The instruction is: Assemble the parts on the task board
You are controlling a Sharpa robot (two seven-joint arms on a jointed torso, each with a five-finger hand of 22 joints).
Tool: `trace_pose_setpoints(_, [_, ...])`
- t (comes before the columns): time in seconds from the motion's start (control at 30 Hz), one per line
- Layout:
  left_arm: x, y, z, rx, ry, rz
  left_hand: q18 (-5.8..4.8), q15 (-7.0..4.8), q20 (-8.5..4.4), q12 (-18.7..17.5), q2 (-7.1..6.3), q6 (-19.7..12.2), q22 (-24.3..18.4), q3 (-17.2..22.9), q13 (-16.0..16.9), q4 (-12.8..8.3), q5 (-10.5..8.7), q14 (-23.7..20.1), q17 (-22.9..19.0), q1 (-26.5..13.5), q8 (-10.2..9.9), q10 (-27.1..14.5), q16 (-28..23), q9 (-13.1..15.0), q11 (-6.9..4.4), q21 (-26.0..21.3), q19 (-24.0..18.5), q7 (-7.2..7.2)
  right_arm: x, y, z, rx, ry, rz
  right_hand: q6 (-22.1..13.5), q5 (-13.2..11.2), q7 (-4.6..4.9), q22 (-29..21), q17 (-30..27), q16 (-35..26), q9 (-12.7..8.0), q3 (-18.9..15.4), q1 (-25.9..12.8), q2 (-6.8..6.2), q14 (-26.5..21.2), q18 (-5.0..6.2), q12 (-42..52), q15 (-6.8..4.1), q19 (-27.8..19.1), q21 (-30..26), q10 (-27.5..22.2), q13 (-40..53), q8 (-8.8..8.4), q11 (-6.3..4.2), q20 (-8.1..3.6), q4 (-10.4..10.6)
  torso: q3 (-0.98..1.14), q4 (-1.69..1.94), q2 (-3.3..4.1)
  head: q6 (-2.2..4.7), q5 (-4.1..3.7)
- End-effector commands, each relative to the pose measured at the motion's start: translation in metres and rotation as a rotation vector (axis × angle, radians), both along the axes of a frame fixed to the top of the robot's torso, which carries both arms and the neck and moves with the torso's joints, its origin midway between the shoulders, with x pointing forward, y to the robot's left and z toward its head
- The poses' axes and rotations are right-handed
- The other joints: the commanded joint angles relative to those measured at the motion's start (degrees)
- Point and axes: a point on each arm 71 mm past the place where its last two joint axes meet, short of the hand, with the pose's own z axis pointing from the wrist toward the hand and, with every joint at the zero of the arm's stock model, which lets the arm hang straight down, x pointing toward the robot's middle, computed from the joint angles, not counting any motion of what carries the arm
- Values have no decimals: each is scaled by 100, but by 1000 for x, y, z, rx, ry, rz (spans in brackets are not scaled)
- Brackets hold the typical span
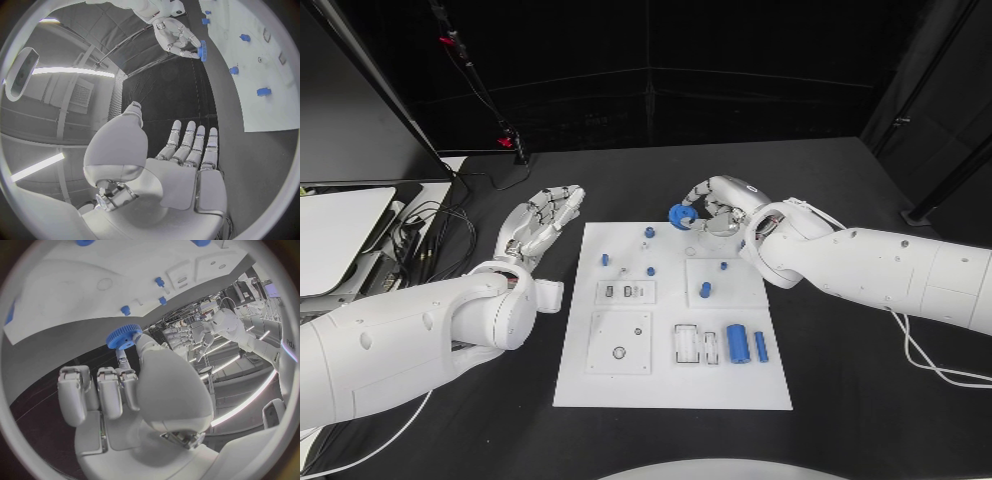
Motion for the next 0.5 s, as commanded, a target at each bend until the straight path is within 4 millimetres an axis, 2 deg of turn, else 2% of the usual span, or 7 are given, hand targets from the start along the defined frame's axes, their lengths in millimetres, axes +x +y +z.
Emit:
trace_pose_setpoints(0.03, [-5,-1,21,-71,-283,-22,-46,54,27,21,41,12,10,46,-8,-1,19,3,9,2,34,-2,5,-5,31,30,-9,840,1,14,-1,-34,25,31,968,30,-448,1510,1506,14,17,12,-46,2,616,-42,14,-41,607,18,597,1508,5,-27,-35,26,12,14,2,-9,42])
trace_pose_setpoints(0.1, [-5,-1,21,-71,-283,-22,-46,54,27,21,41,12,10,46,-8,-1,19,3,9,2,34,-2,5,-5,31,30,-9,840,1,22,-2,-46,32,45,971,29,-449,1510,1506,14,16,14,-49,6,616,-42,14,-41,607,18,597,1508,-2,-28,-36,28,13,22,3,-12,57])
trace_pose_setpoints(0.23, [-5,-1,21,-70,-284,-20,-46,54,27,21,41,12,10,46,-8,-1,19,3,9,2,34,-2,5,-5,31,30,-9,840,4,39,-5,-72,53,71,974,26,-449,1510,1506,14,15,14,-51,8,616,-42,14,-41,607,18,597,1508,-7,-28,-36,28,7,5,7,-14,127])
trace_pose_setpoints(0.4, [-5,0,20,-69,-284,-19,-46,54,27,21,41,12,10,46,-8,-1,19,3,9,2,34,-2,5,-5,31,30,-9,840,10,54,-9,-94,73,87,977,18,-449,1510,1506,14,12,14,-55,8,616,-42,14,-41,607,18,597,1508,-21,-27,-37,27,9,-4,9,-28,164])
trace_pose_setpoints(0.5, [-4,-1,20,-69,-284,-20,-52,64,31,28,66,12,15,54,-8,-2,22,6,9,4,36,1,15,-6,39,38,-8,846,14,60,-12,-109,87,92,978,16,-450,1510,1506,14,11,15,-55,8,616,-42,14,-41,607,18,597,1508,-24,-28,-37,26,12,4,13,-27,173])
